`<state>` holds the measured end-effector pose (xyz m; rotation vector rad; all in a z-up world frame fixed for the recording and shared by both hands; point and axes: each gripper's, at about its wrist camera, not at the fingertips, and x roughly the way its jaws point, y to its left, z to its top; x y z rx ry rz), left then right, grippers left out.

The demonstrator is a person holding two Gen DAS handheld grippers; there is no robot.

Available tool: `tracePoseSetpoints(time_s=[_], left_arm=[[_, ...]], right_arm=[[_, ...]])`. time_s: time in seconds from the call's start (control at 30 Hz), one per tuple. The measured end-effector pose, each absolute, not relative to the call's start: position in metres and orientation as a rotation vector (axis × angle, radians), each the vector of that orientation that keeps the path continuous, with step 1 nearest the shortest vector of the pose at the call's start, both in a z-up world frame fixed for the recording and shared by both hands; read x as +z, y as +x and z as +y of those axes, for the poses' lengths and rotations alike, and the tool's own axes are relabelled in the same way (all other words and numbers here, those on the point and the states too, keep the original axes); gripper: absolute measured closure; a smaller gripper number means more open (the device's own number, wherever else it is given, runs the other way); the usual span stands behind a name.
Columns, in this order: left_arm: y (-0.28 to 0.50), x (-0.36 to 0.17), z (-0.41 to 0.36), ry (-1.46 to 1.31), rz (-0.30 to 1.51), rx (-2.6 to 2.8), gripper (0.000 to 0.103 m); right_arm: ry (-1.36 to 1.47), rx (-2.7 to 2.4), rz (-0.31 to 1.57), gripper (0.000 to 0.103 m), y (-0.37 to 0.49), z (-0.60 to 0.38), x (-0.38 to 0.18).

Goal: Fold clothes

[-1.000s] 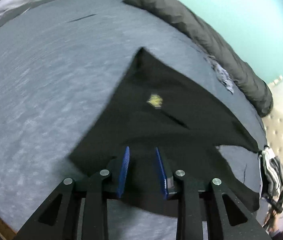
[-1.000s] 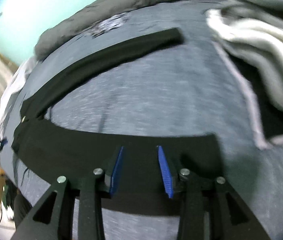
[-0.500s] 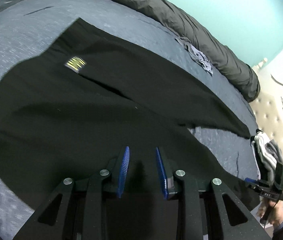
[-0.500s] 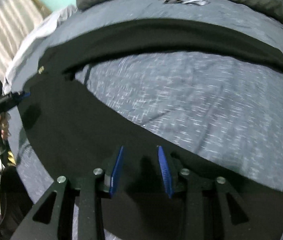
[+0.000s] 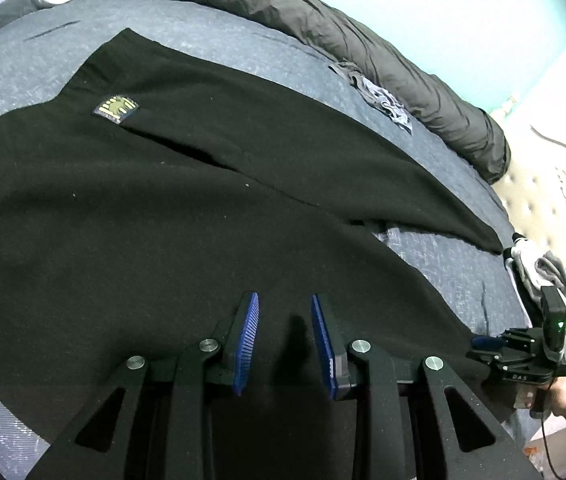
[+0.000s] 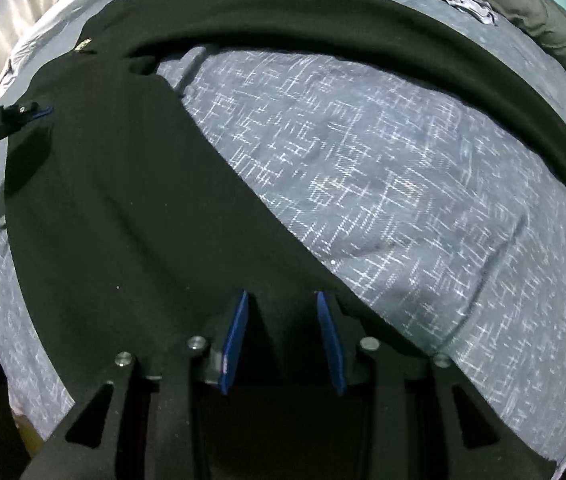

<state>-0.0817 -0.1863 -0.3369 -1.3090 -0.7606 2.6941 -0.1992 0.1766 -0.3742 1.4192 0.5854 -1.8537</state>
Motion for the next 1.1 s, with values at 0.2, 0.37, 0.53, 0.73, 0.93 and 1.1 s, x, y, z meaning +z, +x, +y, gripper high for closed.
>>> tracePoseSetpoints(time_s=[0.2, 0.37, 0.53, 0.73, 0.93, 1.1], left_arm=[[-0.082, -0.339, -0.185, -1.304, -0.759, 2.692, 0.073], [-0.079, -0.336, -0.186, -1.288, -0.757, 2.696, 0.073], [-0.076, -0.335, -0.191, -1.278, -0.785, 2.701, 0.073], [-0.077, -0.335, -0.194, -1.283, -0.799, 2.702, 0.073], [-0.078, -0.337, -0.197, -1.29, -0.81, 2.703, 0.073], [-0.08, -0.336, -0.195, -1.288, -0.808, 2.709, 0.071]], right_arm=[[1.417, -1.852, 0.57, 0.101, -0.204, 0.183, -0.376], [1.369, -1.874, 0.586, 0.102, -0.205, 0.186, -0.364], [1.314, -1.956, 0.496, 0.102, -0.22, 0.204, -0.34], [1.394, -1.967, 0.55, 0.102, -0.219, 0.188, -0.368], [1.398, -1.987, 0.411, 0.101, -0.221, 0.197, -0.365], [1.36, -2.004, 0.353, 0.079, -0.225, 0.193, -0.35]])
